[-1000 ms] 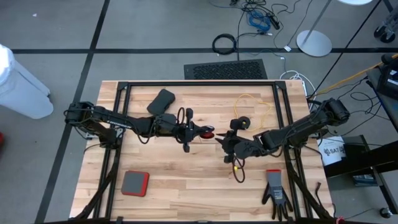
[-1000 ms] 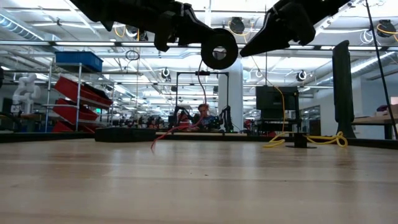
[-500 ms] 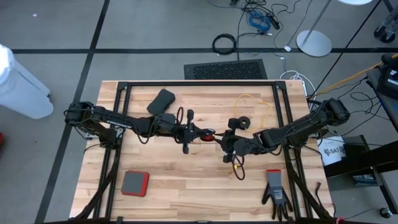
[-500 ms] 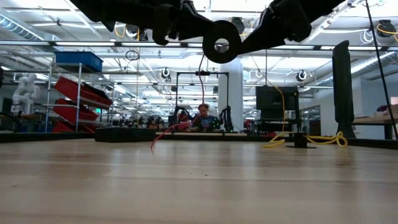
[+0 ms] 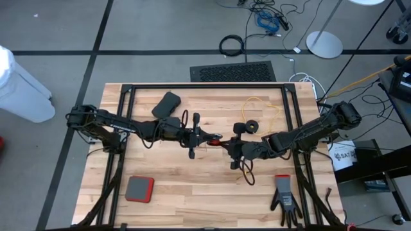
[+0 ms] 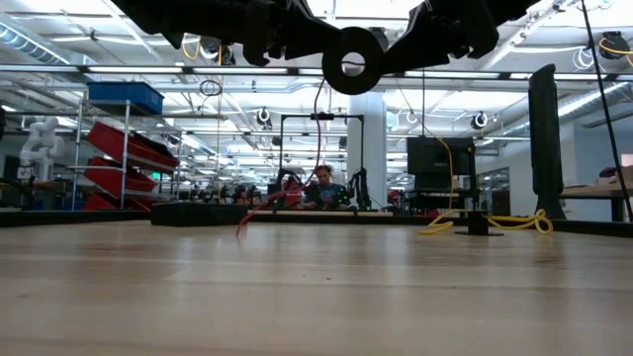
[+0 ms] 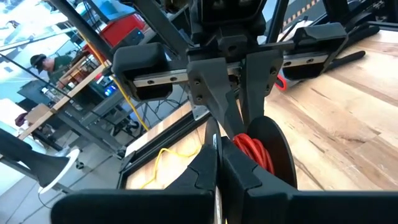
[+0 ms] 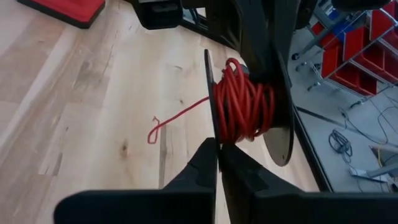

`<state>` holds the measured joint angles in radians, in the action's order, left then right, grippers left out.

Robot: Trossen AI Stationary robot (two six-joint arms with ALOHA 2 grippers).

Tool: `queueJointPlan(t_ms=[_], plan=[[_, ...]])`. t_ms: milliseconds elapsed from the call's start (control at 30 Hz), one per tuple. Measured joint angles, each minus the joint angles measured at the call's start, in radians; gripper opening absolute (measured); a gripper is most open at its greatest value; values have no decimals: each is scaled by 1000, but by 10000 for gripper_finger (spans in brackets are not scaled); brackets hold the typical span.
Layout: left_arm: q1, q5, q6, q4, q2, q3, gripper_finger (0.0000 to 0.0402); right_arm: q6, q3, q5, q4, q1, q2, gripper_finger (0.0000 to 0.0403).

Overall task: Coil cords
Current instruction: Uncoil the red wire from the black spool

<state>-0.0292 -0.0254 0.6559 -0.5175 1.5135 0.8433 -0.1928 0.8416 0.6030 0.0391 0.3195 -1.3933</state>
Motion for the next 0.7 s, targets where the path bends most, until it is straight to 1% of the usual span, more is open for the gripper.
queueJointPlan(t_ms=[133,300,433,600,700], plan=[[0,0,0,0,0,0,8,-3,0,6,1,0,0,2],[1,5,-18,9,0,2,15,-8,0,46,-21,1,0,1],[1,5,-65,14,0,2,40,-7,1,52,-60,1,0,0],[1,4,-75,14,0,2,82,-8,1,60,-88,1,0,0],[3,3,-93,14,0,2,100,-10,1,60,-88,1,0,0]])
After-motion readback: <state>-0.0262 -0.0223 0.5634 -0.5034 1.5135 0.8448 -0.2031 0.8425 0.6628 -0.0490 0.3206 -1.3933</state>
